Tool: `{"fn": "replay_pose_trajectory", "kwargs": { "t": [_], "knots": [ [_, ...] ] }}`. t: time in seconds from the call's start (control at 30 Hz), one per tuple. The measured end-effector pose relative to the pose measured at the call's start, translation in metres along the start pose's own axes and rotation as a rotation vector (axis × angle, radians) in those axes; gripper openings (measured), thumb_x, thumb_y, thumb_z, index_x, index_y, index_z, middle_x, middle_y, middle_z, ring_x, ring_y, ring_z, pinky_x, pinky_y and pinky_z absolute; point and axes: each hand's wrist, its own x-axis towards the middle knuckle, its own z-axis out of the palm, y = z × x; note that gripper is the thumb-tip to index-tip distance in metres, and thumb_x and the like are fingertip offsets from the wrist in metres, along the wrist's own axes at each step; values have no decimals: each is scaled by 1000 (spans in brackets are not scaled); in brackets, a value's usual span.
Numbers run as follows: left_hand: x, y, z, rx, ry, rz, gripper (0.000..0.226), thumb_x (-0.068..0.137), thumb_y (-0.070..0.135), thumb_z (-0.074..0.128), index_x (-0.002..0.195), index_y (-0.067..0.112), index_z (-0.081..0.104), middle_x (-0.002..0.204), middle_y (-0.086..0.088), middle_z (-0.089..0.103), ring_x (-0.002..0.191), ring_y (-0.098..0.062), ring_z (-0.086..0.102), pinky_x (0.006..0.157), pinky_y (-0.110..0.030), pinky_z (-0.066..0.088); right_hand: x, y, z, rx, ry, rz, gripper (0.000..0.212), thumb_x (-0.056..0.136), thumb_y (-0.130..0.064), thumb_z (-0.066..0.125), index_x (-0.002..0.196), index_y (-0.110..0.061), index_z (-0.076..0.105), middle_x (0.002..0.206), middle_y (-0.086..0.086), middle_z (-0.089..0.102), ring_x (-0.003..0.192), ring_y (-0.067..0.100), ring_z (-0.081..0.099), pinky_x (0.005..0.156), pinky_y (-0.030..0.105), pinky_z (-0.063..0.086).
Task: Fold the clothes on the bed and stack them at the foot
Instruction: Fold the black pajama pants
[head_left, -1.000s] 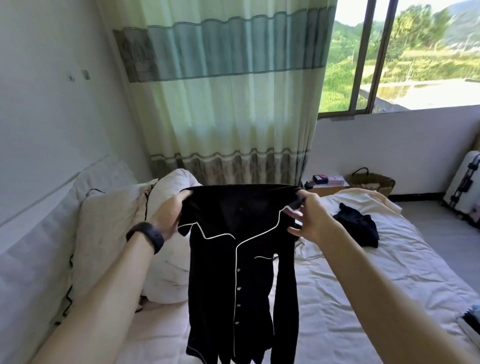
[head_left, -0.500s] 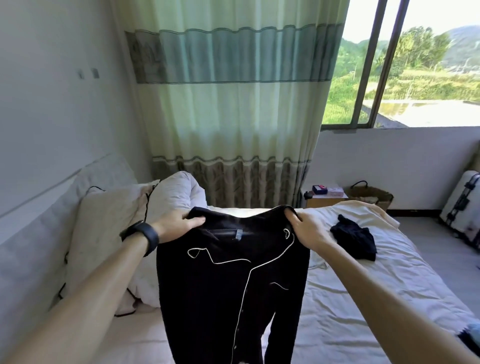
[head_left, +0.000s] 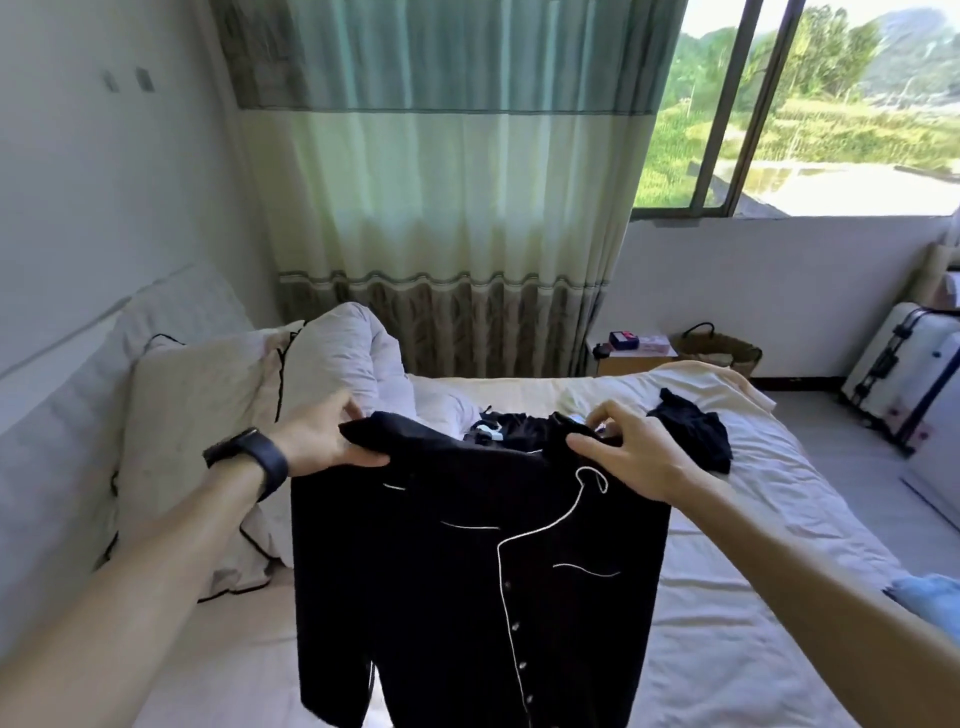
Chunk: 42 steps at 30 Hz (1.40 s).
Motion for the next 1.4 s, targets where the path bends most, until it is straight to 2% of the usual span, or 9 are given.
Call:
{"fn": "replay_pose_trajectory", "kwargs": {
  "t": [0.13,0.33,0.47,0.6,0.7,0.83,1.1,1.23,1.4],
  "knots": [
    [5,-21,-4,-86,-241,58,16,66,34,93,68,27,78,67,11,72,65,-4,59,67,-18,46,-19,0,-2,-342,-104,-75,65,71,-95,43,67,-33,62,59,-10,56,57,0,55,55,29,43],
    [-1,-25,-5,-469,-322,31,13,83,16,74,92,25,80,89,8,76,81,-2,68,70,-9,51,-38,-1,4,-495,-104,-43,56,72,-76,69,52,-30,45,55,-11,47,54,11,50,55,32,40],
    [-19,-16,-7,-367,-177,43,10,91,21,70,97,16,76,90,-2,72,81,-11,63,65,-8,49,-51,-9,-23,-191,-183,84,29,69,-61,84,66,-38,68,63,-15,67,65,1,66,61,19,46],
    [-39,1,-21,99,185,241,20,86,45,74,100,31,79,94,6,60,99,-9,46,87,-18,35,-71,-22,-49,-237,-164,35,27,67,-68,83,70,-70,56,68,-42,58,70,-23,54,54,0,38],
    [-60,14,-26,198,245,285,17,86,47,74,93,32,77,96,4,55,91,-15,51,87,-27,35,-90,-9,-53,-459,-72,61,28,71,-69,79,82,-45,71,74,-17,65,67,3,56,49,10,31],
    [-104,21,-1,180,253,163,9,89,32,75,94,24,75,87,-7,68,92,-32,65,92,-35,43,-129,19,-37,-188,-14,93,31,82,-47,82,65,-25,66,67,3,63,70,24,61,66,34,47],
    [-230,-12,64,-117,567,25,19,96,2,54,110,5,66,107,-22,70,100,-42,65,79,-40,44,-256,54,-33,-78,134,-23,47,77,2,73,66,-29,41,62,-3,47,60,24,43,54,30,32],
    [-297,-6,85,-122,714,0,35,89,23,44,110,6,66,100,-26,70,92,-47,65,75,-47,47,-313,56,-35,243,25,123,27,79,7,68,71,-17,63,53,-7,57,44,8,44,44,20,33],
    [-362,1,93,7,599,-12,29,89,30,56,107,15,73,92,-19,74,89,-42,68,73,-41,49,-372,81,-38,498,-166,271,13,89,0,63,97,8,70,81,12,60,77,22,56,70,34,39]
  ]
}}
